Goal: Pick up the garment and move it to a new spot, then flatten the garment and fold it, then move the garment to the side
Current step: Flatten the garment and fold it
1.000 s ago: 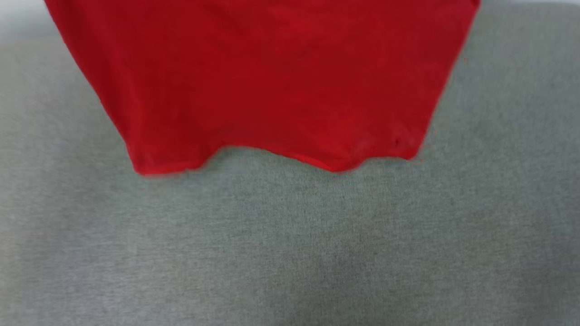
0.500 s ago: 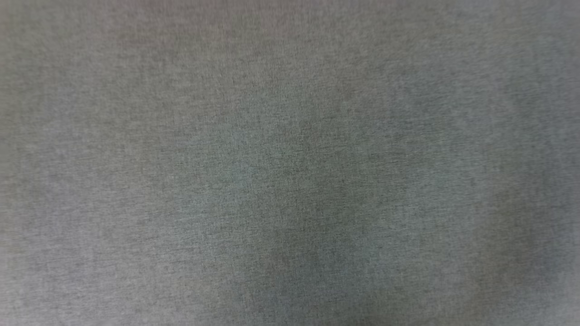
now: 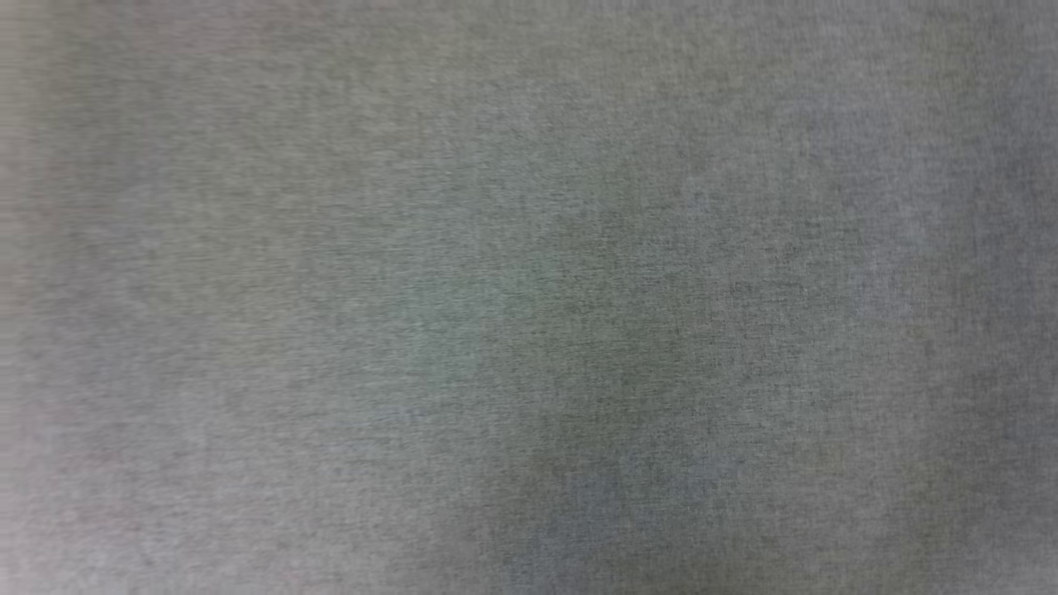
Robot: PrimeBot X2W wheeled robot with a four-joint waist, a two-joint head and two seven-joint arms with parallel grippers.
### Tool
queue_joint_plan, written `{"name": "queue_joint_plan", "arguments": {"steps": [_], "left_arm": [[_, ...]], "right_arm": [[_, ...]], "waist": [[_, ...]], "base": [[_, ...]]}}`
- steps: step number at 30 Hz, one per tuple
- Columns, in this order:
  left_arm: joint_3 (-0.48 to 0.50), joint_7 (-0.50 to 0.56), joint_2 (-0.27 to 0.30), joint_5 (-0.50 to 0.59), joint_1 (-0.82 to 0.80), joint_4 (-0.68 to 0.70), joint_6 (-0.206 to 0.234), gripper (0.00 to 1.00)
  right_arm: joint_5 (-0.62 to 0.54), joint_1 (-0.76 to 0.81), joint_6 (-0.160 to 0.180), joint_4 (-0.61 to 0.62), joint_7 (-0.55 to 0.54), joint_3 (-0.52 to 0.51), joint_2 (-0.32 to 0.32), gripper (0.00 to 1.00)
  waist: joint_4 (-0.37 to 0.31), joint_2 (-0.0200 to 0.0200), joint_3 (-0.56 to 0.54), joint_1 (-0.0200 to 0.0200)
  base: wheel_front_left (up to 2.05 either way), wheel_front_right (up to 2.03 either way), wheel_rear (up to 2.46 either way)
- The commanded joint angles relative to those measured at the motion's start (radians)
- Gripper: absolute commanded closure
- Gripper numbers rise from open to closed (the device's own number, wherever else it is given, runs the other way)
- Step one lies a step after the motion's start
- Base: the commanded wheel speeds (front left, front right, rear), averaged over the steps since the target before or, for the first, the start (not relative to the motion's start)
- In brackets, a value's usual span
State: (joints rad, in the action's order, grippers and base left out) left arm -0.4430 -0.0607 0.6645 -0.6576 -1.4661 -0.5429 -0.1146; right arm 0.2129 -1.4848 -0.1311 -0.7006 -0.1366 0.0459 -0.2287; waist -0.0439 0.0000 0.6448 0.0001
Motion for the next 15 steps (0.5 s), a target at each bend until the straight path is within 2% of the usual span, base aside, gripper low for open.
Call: {"name": "queue_joint_plan", "arguments": {"steps": [1,7,15], "left_arm": [[-0.023,-0.026,-0.018,-0.008,0.089,0.002,-0.002,1.00],[-0.086,-0.052,-0.044,-0.039,0.355,0.052,-0.005,1.00],[-0.132,-0.040,-0.005,-0.102,0.759,0.206,0.071,1.00]], "right_arm": [[0.018,0.070,0.001,-0.012,0.012,0.008,-0.013,1.00],[0.092,0.281,0.001,0.013,0.026,0.047,-0.056,1.00],[0.272,0.659,0.001,0.149,-0.021,0.115,-0.148,1.00]], "waist": [[0.022,0.0000,-0.032,-0.0001],[0.048,0.0000,-0.132,-0.0001],[0.055,0.0000,-0.283,-0.0001]], "base": [[0.00,0.00,0.00],[0.00,0.00,0.00],[0.00,0.00,0.00]]}}
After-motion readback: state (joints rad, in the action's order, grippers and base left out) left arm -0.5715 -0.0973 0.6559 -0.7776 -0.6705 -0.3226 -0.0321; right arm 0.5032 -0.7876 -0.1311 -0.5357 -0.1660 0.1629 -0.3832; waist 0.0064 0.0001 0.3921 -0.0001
